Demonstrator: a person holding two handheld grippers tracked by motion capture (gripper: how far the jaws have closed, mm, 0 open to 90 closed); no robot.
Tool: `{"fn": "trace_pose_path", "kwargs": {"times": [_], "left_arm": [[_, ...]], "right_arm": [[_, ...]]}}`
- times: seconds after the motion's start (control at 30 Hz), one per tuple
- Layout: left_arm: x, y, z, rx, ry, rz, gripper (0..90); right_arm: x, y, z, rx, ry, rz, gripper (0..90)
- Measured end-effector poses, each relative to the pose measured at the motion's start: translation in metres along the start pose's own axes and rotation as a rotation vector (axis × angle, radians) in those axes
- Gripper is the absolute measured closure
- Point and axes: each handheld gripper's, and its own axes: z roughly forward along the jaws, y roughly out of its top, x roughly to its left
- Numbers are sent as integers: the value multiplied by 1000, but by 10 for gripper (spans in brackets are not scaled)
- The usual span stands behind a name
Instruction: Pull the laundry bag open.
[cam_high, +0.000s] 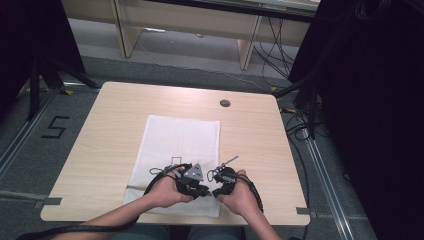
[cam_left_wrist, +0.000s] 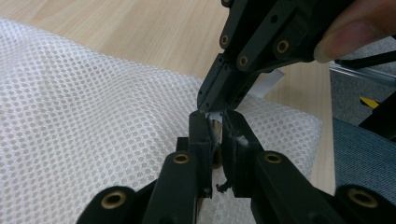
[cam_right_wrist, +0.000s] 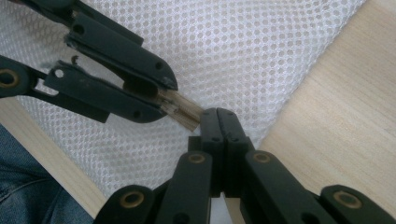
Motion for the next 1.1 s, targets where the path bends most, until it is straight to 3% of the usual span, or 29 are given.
{"fn": "trace_pose_path", "kwargs": {"times": [0.03,0.23,0.27,0.63,1.1], "left_arm": [[1,0,-1,-3,-5,13,824],[2,0,-4,-1,-4,-14,824],[2,0,-5,-2,-3,1,824],[2,-1,-6,-5,-8,-16,824],[1,0,-7,-3,-2,-1,824]], "right_arm": [[0,0,0,1,0,0,900],[0,1,0,6,-2,2,900],[0,0,0,-1,2,-3,900],[0,0,0,4,0,1,900],[1,1,0,4,-6,-5,900]]}}
